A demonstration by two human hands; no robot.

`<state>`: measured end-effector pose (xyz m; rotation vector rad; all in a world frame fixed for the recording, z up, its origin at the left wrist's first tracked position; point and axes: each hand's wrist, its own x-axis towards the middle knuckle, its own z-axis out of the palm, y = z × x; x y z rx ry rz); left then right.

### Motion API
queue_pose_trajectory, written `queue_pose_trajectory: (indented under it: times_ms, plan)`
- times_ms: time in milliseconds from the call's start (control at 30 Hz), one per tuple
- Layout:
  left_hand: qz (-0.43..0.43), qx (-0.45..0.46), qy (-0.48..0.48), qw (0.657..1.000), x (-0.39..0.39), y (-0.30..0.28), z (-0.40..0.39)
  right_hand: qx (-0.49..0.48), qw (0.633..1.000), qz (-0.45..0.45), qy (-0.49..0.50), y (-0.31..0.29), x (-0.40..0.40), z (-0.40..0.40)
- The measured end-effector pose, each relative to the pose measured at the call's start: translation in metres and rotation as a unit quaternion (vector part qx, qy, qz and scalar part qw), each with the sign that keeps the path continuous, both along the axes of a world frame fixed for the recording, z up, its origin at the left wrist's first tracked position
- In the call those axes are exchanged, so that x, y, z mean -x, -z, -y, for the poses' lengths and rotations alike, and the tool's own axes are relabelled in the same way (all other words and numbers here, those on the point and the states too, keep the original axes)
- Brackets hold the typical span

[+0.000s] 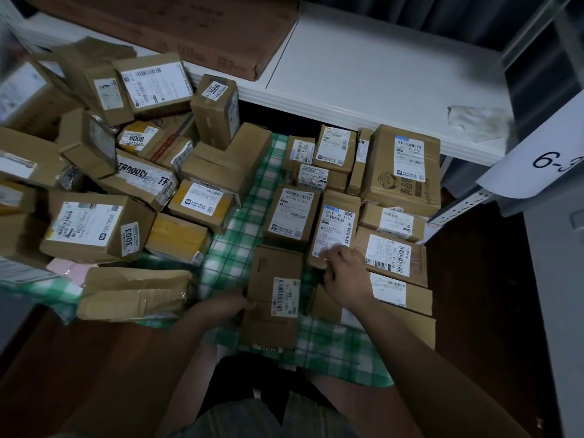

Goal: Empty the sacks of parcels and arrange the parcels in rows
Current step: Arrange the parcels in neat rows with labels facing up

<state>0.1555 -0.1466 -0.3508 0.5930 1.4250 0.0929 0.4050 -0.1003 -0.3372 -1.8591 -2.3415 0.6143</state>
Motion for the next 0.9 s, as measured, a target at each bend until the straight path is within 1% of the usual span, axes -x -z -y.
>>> queue_pose_trajectory:
  times_ms: [100, 133, 233, 267, 300, 333, 367, 400, 433, 467, 500, 533, 600, 633, 667, 700, 767, 800, 833, 900]
  plan:
    - [0.037, 0.005, -0.093, 0.995, 0.010, -0.008, 0.004, -0.006, 1.000, -0.007, -0.009, -0.001, 0.000, 0.000]
    - [0.053, 0.010, -0.119, 0.991, 0.012, -0.010, 0.006, -0.019, 0.999, -0.023, -0.014, -0.002, 0.001, 0.001]
    - [0.112, 0.004, -0.161, 0.981, 0.017, -0.012, 0.006, -0.075, 0.990, -0.118, -0.019, -0.014, 0.013, 0.005]
    - [0.134, -0.002, -0.169, 0.976, 0.015, -0.014, 0.005, -0.045, 0.986, -0.161, -0.019, -0.025, 0.019, 0.006]
    - [0.156, -0.008, -0.177, 0.972, 0.013, -0.014, 0.003, 0.031, 0.976, -0.213, 0.007, -0.038, 0.026, 0.006]
    - [0.175, -0.012, -0.185, 0.967, 0.011, -0.017, 0.001, 0.132, 0.952, -0.273, 0.043, -0.050, 0.033, 0.005]
    - [0.191, -0.014, -0.187, 0.963, 0.009, -0.019, -0.001, 0.216, 0.916, -0.329, 0.083, -0.056, 0.037, 0.003]
    - [0.196, -0.013, -0.184, 0.963, 0.006, -0.022, -0.003, 0.253, 0.893, -0.356, 0.109, -0.059, 0.040, -0.001]
    - [0.189, -0.015, -0.170, 0.967, 0.004, -0.026, -0.005, 0.264, 0.880, -0.371, 0.133, -0.062, 0.042, -0.004]
    - [0.169, -0.021, -0.150, 0.974, 0.001, -0.029, -0.007, 0.262, 0.878, -0.374, 0.144, -0.064, 0.042, -0.007]
    - [0.136, -0.033, -0.127, 0.982, -0.002, -0.032, -0.009, 0.253, 0.885, -0.365, 0.143, -0.065, 0.042, -0.009]
    - [0.096, -0.052, -0.105, 0.989, -0.005, -0.035, -0.011, 0.242, 0.898, -0.343, 0.130, -0.067, 0.041, -0.010]
    - [0.019, -0.101, -0.084, 0.991, -0.010, -0.042, -0.015, 0.222, 0.934, -0.263, 0.098, -0.066, 0.041, -0.009]
    - [0.007, -0.119, -0.086, 0.989, -0.014, -0.047, -0.016, 0.216, 0.944, -0.230, 0.091, -0.065, 0.041, -0.008]
    - [0.017, -0.128, -0.089, 0.988, -0.018, -0.051, -0.018, 0.221, 0.946, -0.217, 0.093, -0.065, 0.042, -0.006]
    - [0.048, -0.130, -0.085, 0.987, -0.023, -0.057, -0.018, 0.236, 0.940, -0.224, 0.100, -0.063, 0.044, -0.004]
    - [0.118, -0.111, -0.057, 0.985, -0.031, -0.063, -0.018, 0.275, 0.913, -0.276, 0.122, -0.060, 0.048, -0.002]
    - [0.130, -0.109, -0.037, 0.985, -0.035, -0.064, -0.018, 0.290, 0.899, -0.301, 0.133, -0.060, 0.050, -0.002]
    - [0.124, -0.116, -0.016, 0.985, -0.037, -0.065, -0.018, 0.298, 0.888, -0.319, 0.141, -0.058, 0.052, -0.002]
    - [0.097, -0.143, 0.024, 0.985, -0.038, -0.061, -0.018, 0.290, 0.889, -0.322, 0.145, -0.055, 0.054, -0.003]
